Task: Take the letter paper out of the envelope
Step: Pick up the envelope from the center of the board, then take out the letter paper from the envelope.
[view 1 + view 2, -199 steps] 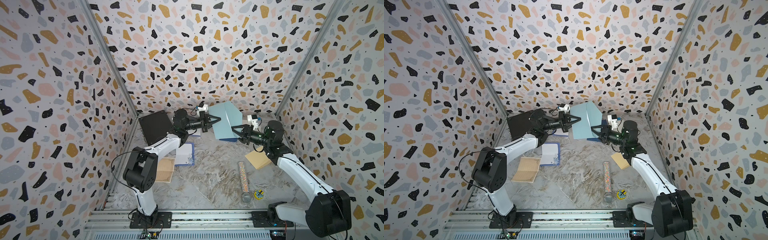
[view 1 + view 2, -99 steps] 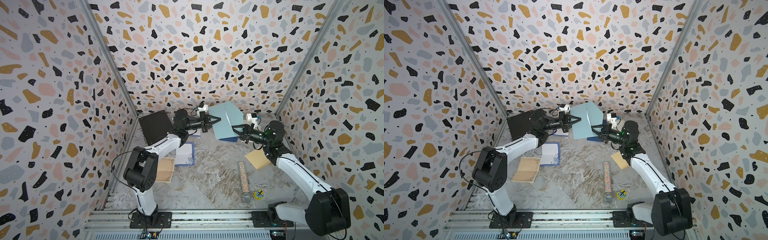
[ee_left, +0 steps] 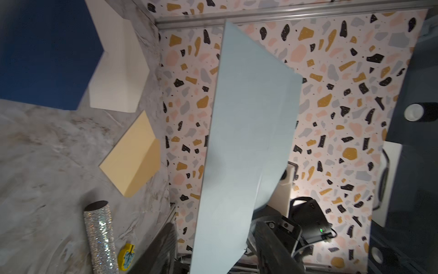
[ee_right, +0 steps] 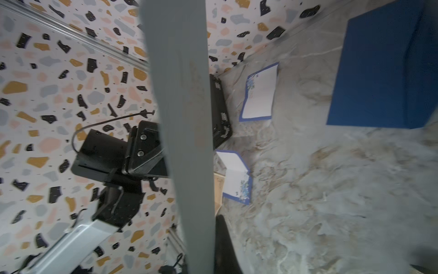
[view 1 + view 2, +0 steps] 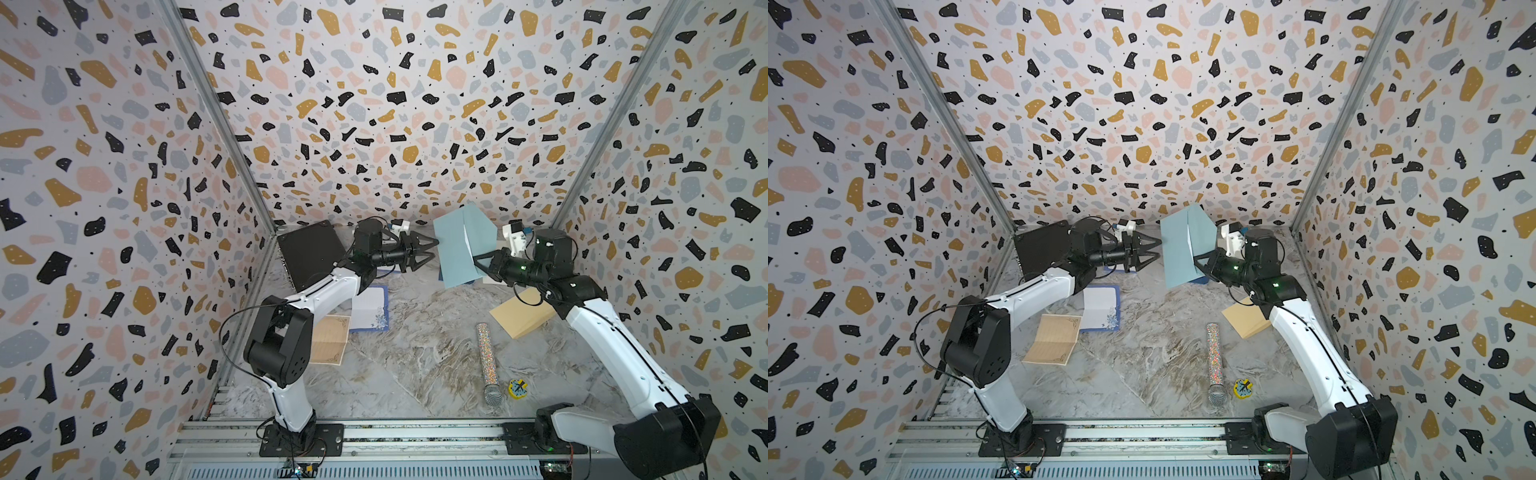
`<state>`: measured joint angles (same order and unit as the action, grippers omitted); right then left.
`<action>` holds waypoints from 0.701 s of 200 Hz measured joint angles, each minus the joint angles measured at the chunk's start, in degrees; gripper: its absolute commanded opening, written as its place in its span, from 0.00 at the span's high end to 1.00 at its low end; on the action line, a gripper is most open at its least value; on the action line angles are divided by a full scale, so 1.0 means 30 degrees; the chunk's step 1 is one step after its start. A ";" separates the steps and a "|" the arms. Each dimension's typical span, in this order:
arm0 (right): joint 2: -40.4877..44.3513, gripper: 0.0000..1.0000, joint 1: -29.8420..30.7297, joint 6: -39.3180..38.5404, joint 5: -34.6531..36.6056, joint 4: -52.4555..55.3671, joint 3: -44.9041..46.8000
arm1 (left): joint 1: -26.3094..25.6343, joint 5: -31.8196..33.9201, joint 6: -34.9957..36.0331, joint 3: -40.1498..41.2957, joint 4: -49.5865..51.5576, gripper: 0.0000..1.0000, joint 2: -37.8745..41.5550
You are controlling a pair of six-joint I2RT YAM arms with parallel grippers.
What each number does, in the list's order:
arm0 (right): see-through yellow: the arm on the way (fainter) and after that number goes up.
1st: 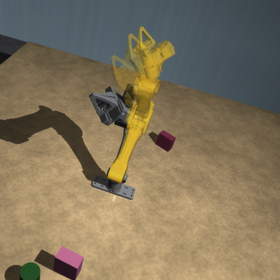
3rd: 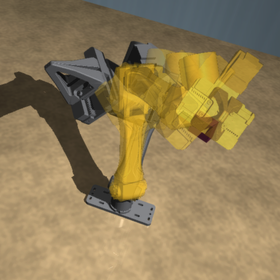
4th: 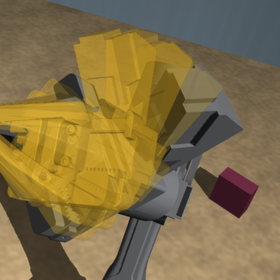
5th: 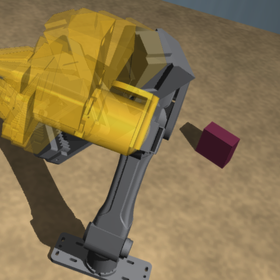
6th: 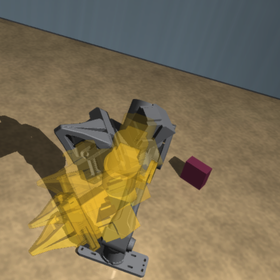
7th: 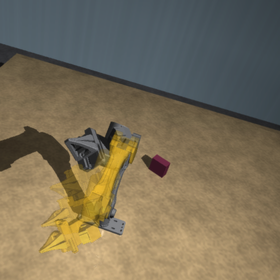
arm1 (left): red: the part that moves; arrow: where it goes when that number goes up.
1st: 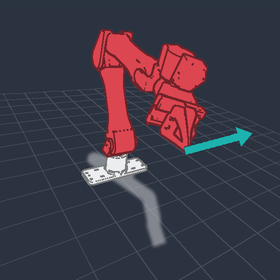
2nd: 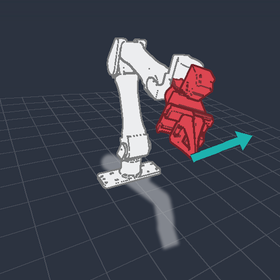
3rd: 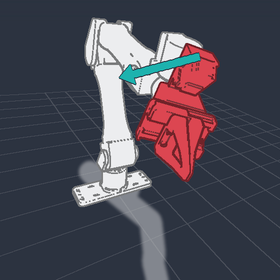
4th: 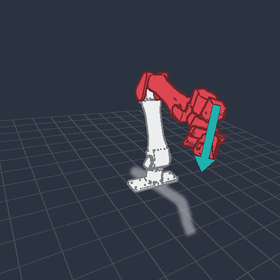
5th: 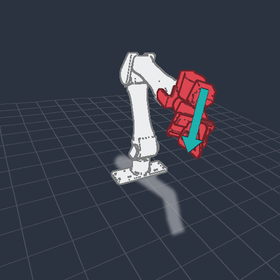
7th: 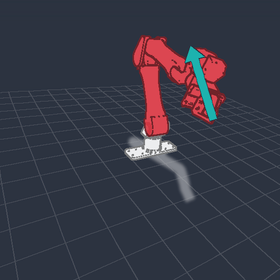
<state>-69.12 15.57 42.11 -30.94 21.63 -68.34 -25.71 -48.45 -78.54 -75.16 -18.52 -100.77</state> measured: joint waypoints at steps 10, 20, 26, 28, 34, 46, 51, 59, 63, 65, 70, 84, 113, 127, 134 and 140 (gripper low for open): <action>0.0117 1.00 0.0255 -0.1282 0.1290 0.1115 -0.0284 | -0.0007 0.0758 0.0947 -0.0299 0.1894 0.53 0.0488; 0.0117 1.00 0.0656 -0.2594 0.2492 0.1938 -0.0503 | -0.0036 0.1282 0.1464 -0.0801 0.3002 0.56 0.0787; 0.0087 1.00 0.0925 -0.3271 0.3082 0.2302 -0.0583 | -0.0073 0.1464 0.1719 -0.1275 0.3504 0.57 0.0882; 0.0080 1.00 0.1027 -0.3526 0.3366 0.2448 -0.0619 | -0.0087 0.1501 0.1821 -0.1399 0.3614 0.58 0.0889; 0.0022 1.00 0.1333 -0.4291 0.3963 0.2798 -0.0721 | -0.0182 0.1610 0.1982 -0.1902 0.3832 0.60 0.0896; -0.0080 1.00 0.1967 -0.5697 0.5195 0.3155 -0.0867 | -0.0503 0.1712 0.2251 -0.2885 0.4226 0.62 0.0882; -0.0124 1.00 0.2229 -0.6200 0.5676 0.3271 -0.0933 | -0.0648 0.1712 0.2390 -0.3242 0.4379 0.63 0.0882; -0.0219 1.00 0.2674 -0.7118 0.6441 0.3424 -0.1064 | -0.0969 0.1756 0.2586 -0.3847 0.4787 0.65 0.0867; -0.0262 1.00 0.2871 -0.7519 0.6827 0.3475 -0.1144 | -0.1093 0.1749 0.2710 -0.4080 0.4932 0.66 0.0867; -0.0299 1.00 0.2987 -0.7766 0.7125 0.3504 -0.1188 | -0.1166 0.1778 0.2754 -0.4218 0.5005 0.67 0.0860; -0.0364 1.00 0.3228 -0.8233 0.7563 0.3599 -0.1319 | -0.1362 0.1807 0.2936 -0.4583 0.5319 0.70 0.0823; -0.0532 1.00 0.3971 -0.9537 0.8837 0.3679 -0.1632 | -0.1727 0.1902 0.3337 -0.5421 0.6127 0.76 0.0656; -0.0576 1.00 0.5187 -1.1650 1.0863 0.3621 -0.1727 | -0.2120 0.2055 0.3949 -0.6688 0.7497 0.85 0.0080; -0.0576 1.00 0.5544 -1.2233 1.1453 0.3592 -0.1719 | -0.2113 0.2157 0.4065 -0.6921 0.7963 0.86 -0.0153; -0.0576 1.00 0.5639 -1.2480 1.1672 0.3534 -0.1719 | -0.2113 0.2200 0.4131 -0.6929 0.8189 0.87 -0.0211; -0.0576 1.00 0.5683 -1.2648 1.1839 0.3490 -0.1719 | -0.2113 0.2208 0.4182 -0.6929 0.8364 0.87 -0.0262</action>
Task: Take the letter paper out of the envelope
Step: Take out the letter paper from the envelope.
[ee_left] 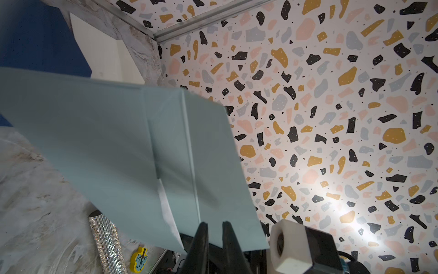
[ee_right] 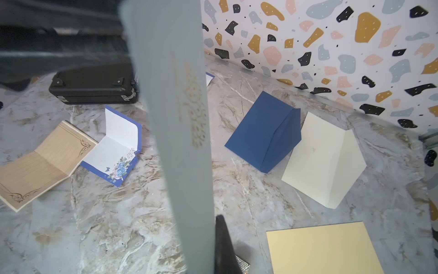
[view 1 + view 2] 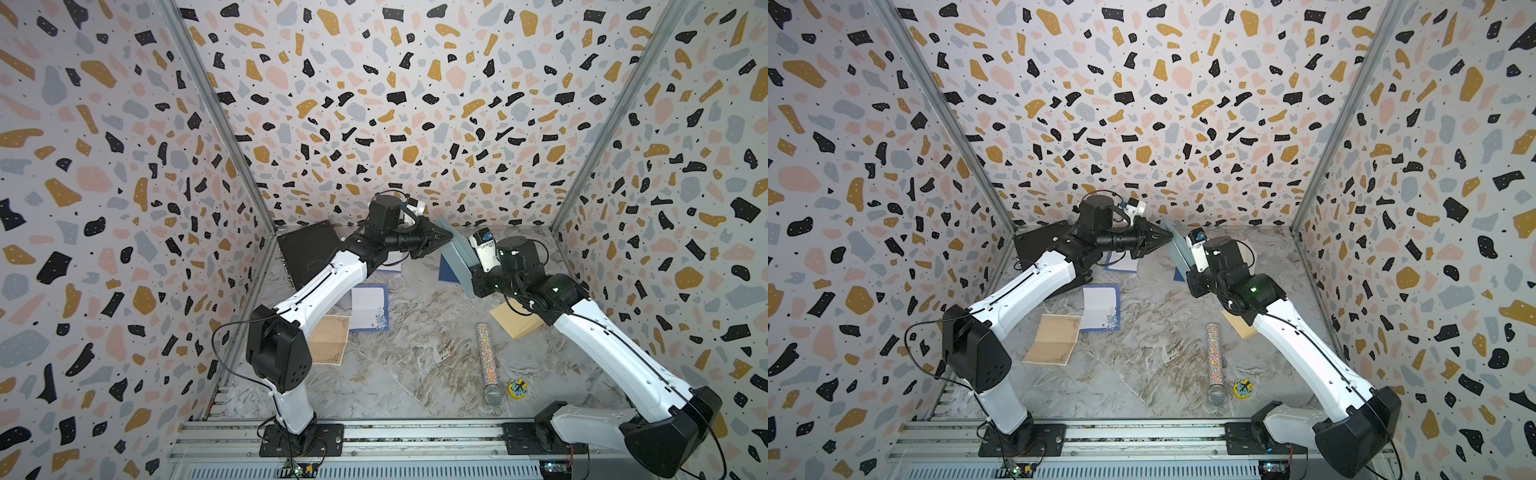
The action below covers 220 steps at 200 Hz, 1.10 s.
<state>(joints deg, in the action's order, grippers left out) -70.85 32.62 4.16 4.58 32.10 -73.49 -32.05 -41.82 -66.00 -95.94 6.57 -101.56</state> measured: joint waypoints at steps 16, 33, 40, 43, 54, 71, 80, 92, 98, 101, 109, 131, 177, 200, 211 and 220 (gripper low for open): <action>0.0000 1.00 0.0080 -0.0277 0.0240 -0.0080 0.0015 | 0.0000 0.0124 0.0153 0.0000 0.0386 0.87 -0.0051; 0.0000 1.00 0.0175 -0.0415 0.0342 -0.0160 0.0015 | 0.0000 0.0131 0.0226 0.0000 0.0532 0.86 -0.0051; 0.0000 1.00 0.0226 -0.0444 0.0350 -0.0153 0.0015 | 0.0000 0.0131 0.0248 0.0000 0.0539 0.86 -0.0051; 0.0000 1.00 0.0262 -0.0466 0.0350 -0.0153 0.0015 | 0.0000 0.0138 0.0248 0.0000 0.0546 0.85 -0.0058; -0.0007 1.00 0.0401 -0.0474 0.0350 -0.0131 0.0015 | -0.0036 0.0124 0.0262 -0.0007 0.0532 0.84 -0.0087; -0.0007 1.00 0.0605 -0.0474 0.0350 -0.0124 0.0015 | -0.0109 0.0131 0.0335 -0.0189 0.0721 0.83 -0.0262; -0.0007 1.00 0.0678 -0.0474 0.0364 -0.0117 0.0015 | -0.0153 0.0138 0.0423 -0.0219 0.0831 0.82 -0.0328; -0.0007 1.00 0.0750 -0.0495 0.0386 -0.0117 0.0015 | -0.0233 0.0160 0.0619 -0.0219 0.1166 0.81 -0.0386; -0.0007 1.00 0.0787 -0.0532 0.0408 -0.0117 0.0015 | -0.0270 0.0182 0.0699 -0.0219 0.1384 0.78 -0.0408; -0.0007 1.00 0.0809 -0.0539 0.0415 -0.0117 0.0015 | -0.0284 0.0197 0.0736 -0.0219 0.1508 0.77 -0.0415; -0.0007 1.00 0.0867 -0.0561 0.0437 -0.0102 0.0015 | -0.0342 0.0240 0.0845 -0.0219 0.1814 0.74 -0.0444; -0.0022 1.00 0.1042 -0.0699 0.0619 -0.0015 0.0015 | -0.0379 0.0328 0.1086 -0.0233 0.2397 0.71 -0.0517; -0.0095 1.00 0.1392 -0.1049 0.1319 0.0240 0.0015 | -0.0707 0.0634 0.1938 -0.1435 0.4036 0.67 -0.1049; -0.0189 1.00 0.1668 -0.1282 0.1800 0.0328 -0.0029 | -0.0896 0.0765 0.2492 -0.1807 0.5078 0.68 -0.1188; -0.0240 1.00 0.1800 -0.1406 0.1982 0.0350 -0.0066 | -0.0962 0.0860 0.2834 -0.2171 0.5712 0.68 -0.1355; -0.0277 1.00 0.1916 -0.1464 0.2127 0.0386 -0.0095 | -0.1005 0.1027 0.3104 -0.2484 0.6215 0.69 -0.1508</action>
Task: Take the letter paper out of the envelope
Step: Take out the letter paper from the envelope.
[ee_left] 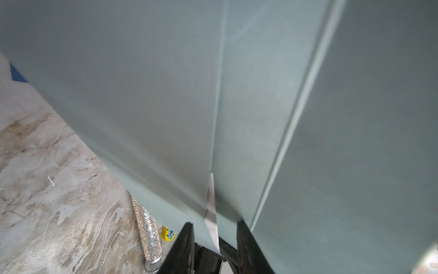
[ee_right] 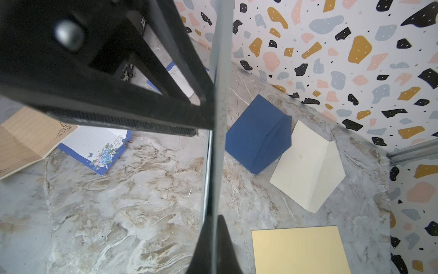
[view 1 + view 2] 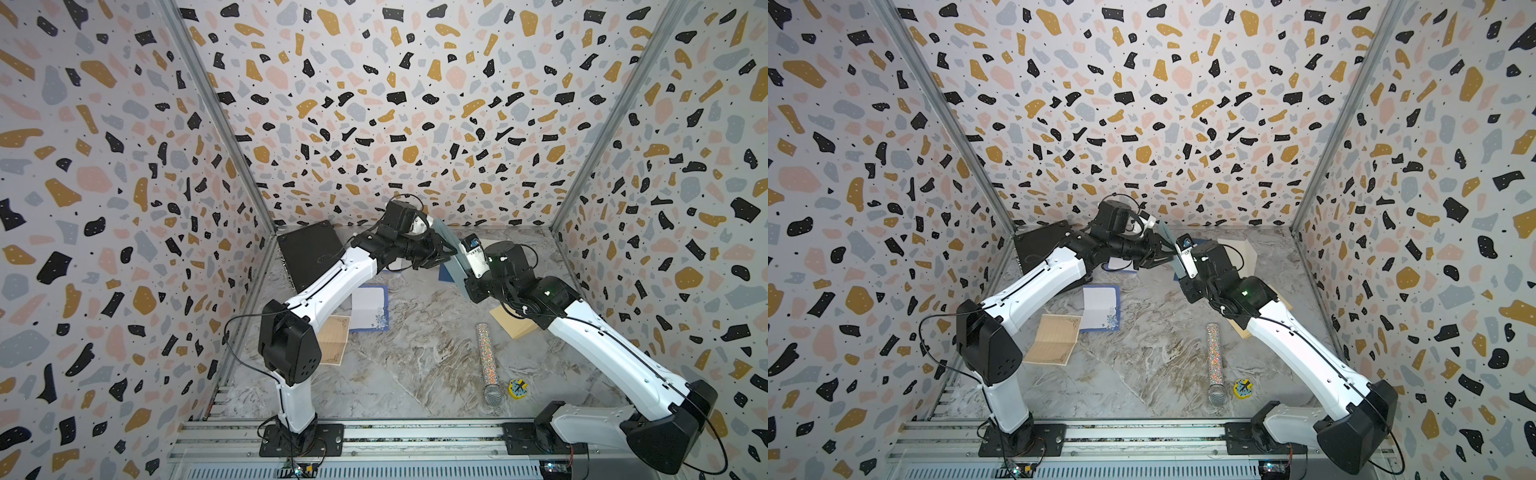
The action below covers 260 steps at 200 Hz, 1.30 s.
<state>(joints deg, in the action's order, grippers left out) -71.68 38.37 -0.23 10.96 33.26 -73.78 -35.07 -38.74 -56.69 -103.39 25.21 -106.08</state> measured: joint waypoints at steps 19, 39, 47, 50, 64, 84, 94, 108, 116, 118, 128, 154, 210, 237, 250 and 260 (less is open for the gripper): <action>-0.0015 1.00 0.0197 -0.0087 0.0233 0.0124 -0.0138 | -0.0015 0.0153 0.0335 -0.0277 0.0597 0.74 -0.0102; -0.0015 1.00 0.0408 -0.0153 0.0423 0.0189 -0.0204 | -0.0015 0.0248 0.0568 -0.0306 0.0918 0.77 -0.0109; -0.0022 1.00 0.0474 -0.0153 0.0452 0.0262 -0.0204 | -0.0015 0.0248 0.0627 -0.0306 0.1027 0.78 -0.0109; -0.0022 1.00 0.0481 -0.0153 0.0466 0.0291 -0.0204 | -0.0015 0.0248 0.0656 -0.0306 0.1042 0.79 -0.0109; -0.0022 1.00 0.0539 -0.0153 0.0532 0.0379 -0.0204 | -0.0015 0.0248 0.0692 -0.0306 0.1071 0.83 -0.0109; -0.0022 1.00 0.0590 -0.0153 0.0590 0.0481 -0.0204 | -0.0015 0.0248 0.0685 -0.0306 0.1071 0.90 -0.0109; -0.0022 1.00 0.0612 -0.0146 0.0605 0.0525 -0.0204 | -0.0015 0.0248 0.0619 -0.0306 0.1042 0.94 -0.0109; -0.0022 1.00 0.0641 -0.0138 0.0648 0.0583 -0.0204 | -0.0015 0.0277 0.0648 -0.0306 0.1027 1.00 -0.0109; -0.0022 1.00 0.0648 -0.0138 0.0663 0.0597 -0.0204 | -0.0022 0.0270 0.0605 -0.0306 0.0998 1.00 -0.0109; -0.0022 1.00 0.0648 -0.0131 0.0670 0.0597 -0.0204 | -0.0022 0.0291 0.0641 -0.0299 0.1005 1.00 -0.0109; -0.0022 1.00 0.0648 -0.0109 0.0721 0.0605 -0.0204 | -0.0022 0.0291 0.0612 -0.0299 0.1013 1.00 -0.0109; -0.0022 1.00 0.0648 -0.0029 0.0874 0.0605 -0.0204 | -0.0022 0.0284 0.0597 -0.0299 0.1005 1.00 -0.0109; -0.0270 1.00 0.0663 0.0124 0.0925 0.0517 0.0197 | -0.0029 0.0277 0.0080 -0.0299 0.1005 1.00 -0.0109; -0.0430 1.00 0.0357 0.0510 0.0743 0.0678 0.0801 | -0.0029 0.0211 -0.0146 -0.0306 0.1013 1.00 -0.0109; -0.0576 1.00 0.0015 0.0758 0.0328 0.0787 0.0831 | -0.0015 0.0175 -0.0255 -0.0306 0.1013 1.00 -0.0109; -0.0634 1.00 -0.0313 0.0998 -0.0051 0.0780 0.0831 | -0.0022 0.0160 -0.0328 -0.0306 0.1005 1.00 -0.0109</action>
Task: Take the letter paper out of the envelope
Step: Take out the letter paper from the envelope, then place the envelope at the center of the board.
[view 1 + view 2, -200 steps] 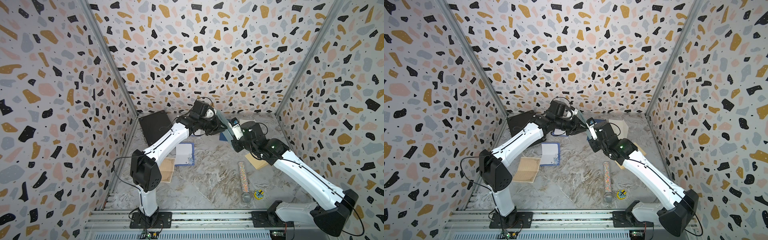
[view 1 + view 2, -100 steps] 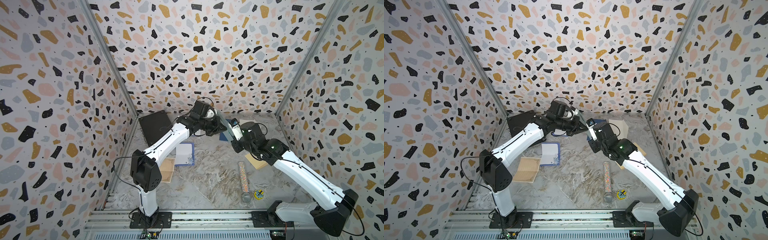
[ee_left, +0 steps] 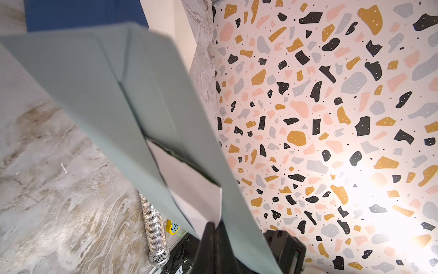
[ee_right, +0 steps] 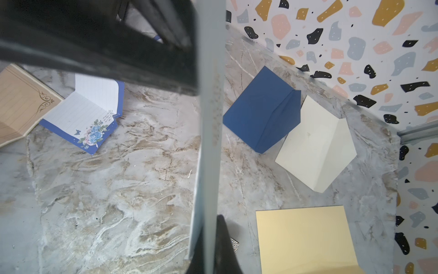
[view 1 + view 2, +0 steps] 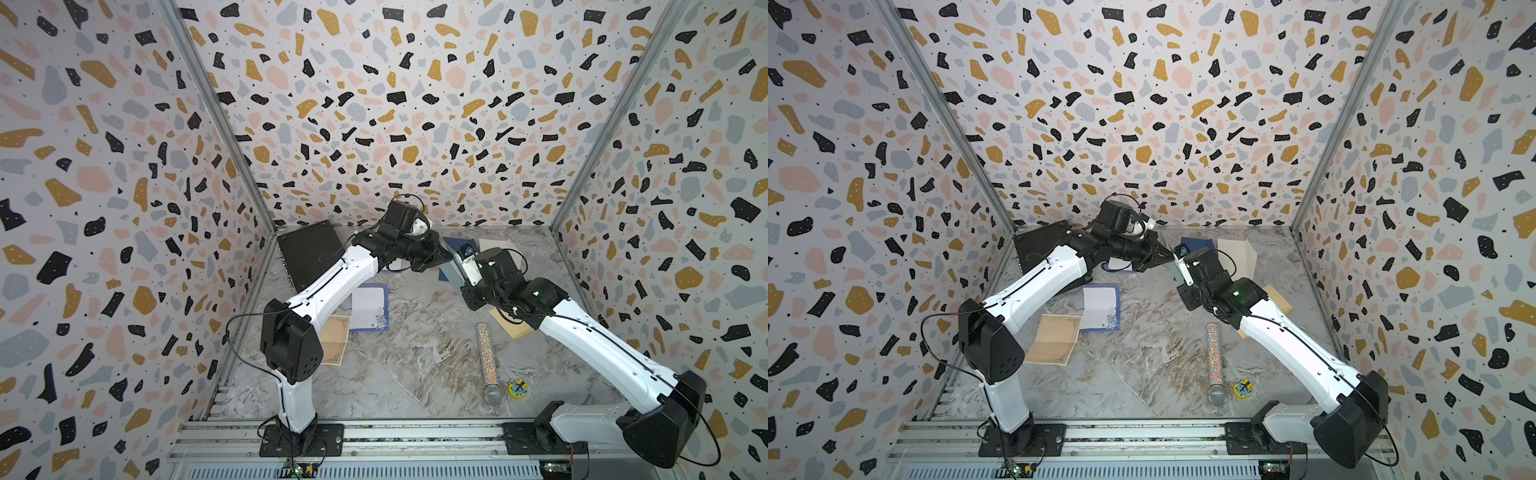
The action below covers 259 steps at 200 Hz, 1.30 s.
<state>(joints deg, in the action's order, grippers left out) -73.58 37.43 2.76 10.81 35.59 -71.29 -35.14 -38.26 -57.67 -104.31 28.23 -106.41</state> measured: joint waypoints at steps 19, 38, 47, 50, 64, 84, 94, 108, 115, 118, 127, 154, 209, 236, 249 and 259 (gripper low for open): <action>-0.0058 1.00 -0.0619 0.0576 -0.0976 0.0022 0.0000 | 0.0000 -0.0015 -0.0058 -0.0022 0.0000 1.00 0.0000; -0.0233 1.00 -0.1166 0.1304 -0.1843 0.0182 0.0000 | 0.0058 0.0007 -0.0066 -0.0146 -0.0036 1.00 0.0000; -0.0393 1.00 -0.1443 0.1712 -0.2208 0.0291 0.0000 | 0.0175 0.0007 -0.0066 -0.0160 -0.0131 1.00 0.0058; -0.0459 1.00 -0.1581 0.1887 -0.2324 0.0342 0.0000 | 0.0182 0.0000 -0.0066 -0.0160 -0.0138 1.00 0.0080; -0.0765 1.00 -0.2106 0.2747 -0.3053 0.0539 0.0015 | 0.0364 -0.0007 -0.0066 -0.0160 -0.0146 1.00 0.0219; -0.0838 1.00 -0.3271 0.4459 -0.4306 0.0189 0.0911 | 0.0947 -0.0022 -0.0022 -0.0153 -0.0175 1.00 0.0459; -0.0794 1.00 -0.3752 0.5450 -0.5064 -0.0189 0.1690 | 0.1355 -0.0015 0.0015 0.0044 -0.0372 1.00 0.0699; -0.0787 1.00 -0.4328 0.7104 -0.6186 -0.1304 0.3096 | 0.1923 -0.0022 0.0051 0.0765 -0.0729 1.00 0.1275; -0.0787 1.00 -0.4415 0.7978 -0.6776 -0.2055 0.3854 | 0.2186 -0.0036 0.0087 0.1268 -0.0903 1.00 0.1625; -0.0787 1.00 -0.4430 0.8320 -0.6994 -0.2361 0.4146 | 0.2317 -0.0058 0.0087 0.1552 -0.0991 1.00 0.1821; -0.0809 1.00 -0.4422 0.9610 -0.7796 -0.3548 0.5166 | 0.2667 -0.0051 0.0168 0.2346 -0.1217 1.00 0.2295; -0.1508 1.00 -0.4408 1.2903 -0.9857 -0.6688 0.6958 | 0.3359 -0.0051 0.0481 0.4568 -0.1545 1.00 0.3330; -0.2674 0.94 -0.4772 1.5839 -1.1293 -0.9938 0.8648 | 0.3402 -0.0066 0.0758 0.7446 -0.1749 1.00 0.4138; -0.3067 0.81 -0.5151 1.6298 -1.1453 -1.0054 0.9275 | 0.3402 -0.0080 0.0954 0.7715 -0.1821 1.00 0.4408; -0.3410 0.77 -0.5311 1.6283 -1.1460 -0.9901 0.9355 | 0.3402 -0.0131 0.1027 0.7752 -0.1872 1.00 0.4517; -0.3606 0.73 -0.5391 1.6152 -1.1380 -0.9697 0.9355 | 0.3402 -0.0160 0.1049 0.7774 -0.1916 1.00 0.4575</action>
<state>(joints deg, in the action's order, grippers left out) -84.40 21.26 51.22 -23.33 6.50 -43.22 -24.93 -38.74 -54.52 -80.99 22.48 -92.68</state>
